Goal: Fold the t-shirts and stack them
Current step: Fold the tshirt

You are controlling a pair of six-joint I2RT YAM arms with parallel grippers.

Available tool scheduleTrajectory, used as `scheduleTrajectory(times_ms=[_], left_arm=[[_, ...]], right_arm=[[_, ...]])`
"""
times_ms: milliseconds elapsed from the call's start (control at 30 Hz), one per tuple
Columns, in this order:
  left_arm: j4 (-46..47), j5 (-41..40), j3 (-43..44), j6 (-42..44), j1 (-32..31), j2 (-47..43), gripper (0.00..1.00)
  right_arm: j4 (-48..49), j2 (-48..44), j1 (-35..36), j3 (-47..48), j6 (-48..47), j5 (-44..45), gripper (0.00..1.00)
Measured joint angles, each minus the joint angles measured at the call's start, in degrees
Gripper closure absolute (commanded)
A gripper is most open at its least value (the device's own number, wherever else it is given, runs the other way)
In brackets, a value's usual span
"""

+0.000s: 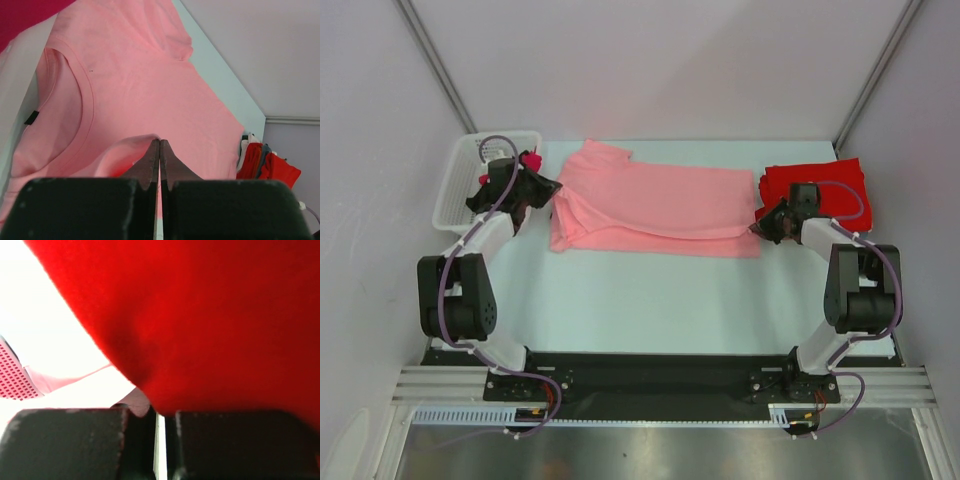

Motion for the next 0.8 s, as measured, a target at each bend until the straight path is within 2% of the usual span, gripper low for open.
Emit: scheduleTrajectory(times_ms=[267, 333, 367, 400, 433, 467, 533, 667, 800], left_arm=[[0.0, -0.6, 0.2, 0.0, -0.4, 0.3, 1.00], [0.0, -0.6, 0.5, 0.0, -0.4, 0.5, 1.00], [0.0, -0.6, 0.8, 0.0, -0.5, 0.9, 0.99], [0.0, -0.6, 1.2, 0.0, -0.5, 1.3, 0.95], [0.1, -0.6, 1.6, 0.1, -0.5, 1.8, 0.71], [0.1, -0.6, 1.8, 0.3, -0.6, 2.2, 0.61], [0.0, -0.7, 2.0, -0.3, -0.7, 2.7, 0.40], [-0.7, -1.7, 2.0, -0.2, -1.1, 2.4, 0.38], [-2.6, -3.3, 1.3, 1.2, -2.7, -1.2, 0.38]], right_arm=[[0.4, -0.5, 0.5, -0.6, 0.7, 2.2, 0.98], [0.5, -0.5, 0.5, -0.6, 0.8, 2.3, 0.92], [0.5, -0.5, 0.5, -0.6, 0.9, 2.5, 0.73], [0.5, -0.5, 0.5, -0.6, 1.3, 2.7, 0.59], [0.5, -0.5, 0.5, -0.6, 1.4, 2.9, 0.50], [0.5, -0.6, 0.5, -0.6, 1.3, 3.3, 0.43], [0.4, -1.1, 0.9, -0.7, 1.3, 3.9, 0.42], [0.7, -5.4, 1.8, -2.5, 1.4, 6.2, 0.44], [3.4, -15.4, 3.4, -10.4, 2.4, 8.6, 0.48]])
